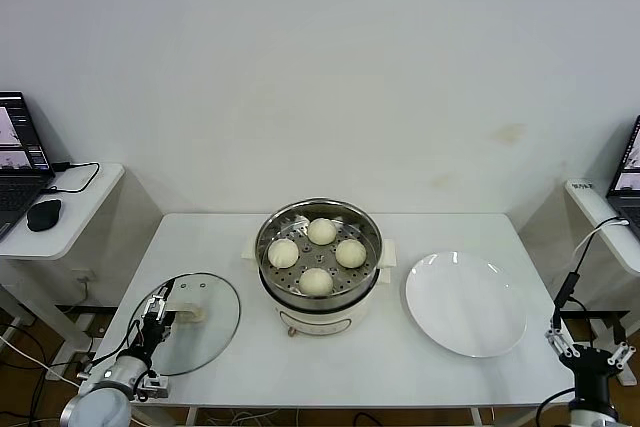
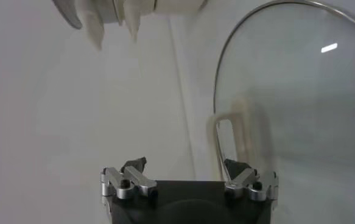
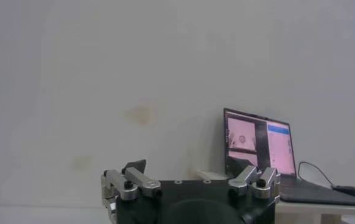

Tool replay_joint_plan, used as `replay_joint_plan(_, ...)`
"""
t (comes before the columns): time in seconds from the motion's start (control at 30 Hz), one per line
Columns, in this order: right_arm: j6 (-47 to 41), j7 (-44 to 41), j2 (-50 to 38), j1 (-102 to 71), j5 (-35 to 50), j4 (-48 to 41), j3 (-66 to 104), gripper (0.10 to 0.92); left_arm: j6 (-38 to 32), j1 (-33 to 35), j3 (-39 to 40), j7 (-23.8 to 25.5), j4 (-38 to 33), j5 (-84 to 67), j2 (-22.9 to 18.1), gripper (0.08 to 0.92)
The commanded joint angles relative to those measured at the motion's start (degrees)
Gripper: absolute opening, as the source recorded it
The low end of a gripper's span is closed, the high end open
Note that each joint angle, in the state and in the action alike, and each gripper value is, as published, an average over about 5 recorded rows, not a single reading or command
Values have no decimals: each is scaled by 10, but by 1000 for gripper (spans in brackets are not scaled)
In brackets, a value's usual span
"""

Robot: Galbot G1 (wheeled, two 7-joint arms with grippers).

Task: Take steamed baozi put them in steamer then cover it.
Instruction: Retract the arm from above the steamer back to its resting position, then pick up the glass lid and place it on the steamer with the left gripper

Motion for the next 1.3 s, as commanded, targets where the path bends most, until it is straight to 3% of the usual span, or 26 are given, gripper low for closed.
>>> replay_joint_plan(0.03, 3, 1, 2, -4, -1, 2, 2, 822, -7, -37, 5, -8, 43, -5, -4, 823)
replay_joint_plan(0.3, 4, 0, 0, -3, -3, 1, 2, 823, -20, -51, 5, -29, 74, -18, -9, 782)
replay_joint_plan(0.57, 2, -1, -1, 2, -3, -4, -1, 823, -32, -58, 5, -54, 104, -24, -15, 551)
replay_joint_plan(0.77, 2, -1, -3, 5, -5, -6, -3, 823, -41, -48, -1, -82, 86, -44, -14, 378)
replay_joint_plan(1.07, 5, -2, -6, 9, -15, -7, -15, 823, -15, 2, -28, -109, -21, -107, 2, 152)
replay_joint_plan(1.17, 10, -2, -9, 8, -26, -12, -18, 823, 47, 32, -40, -108, -81, -141, 10, 144)
replay_joint_plan(1.3, 16, -1, -12, 3, -36, -11, -24, 823, 123, 58, -54, -61, -179, -173, 25, 144)
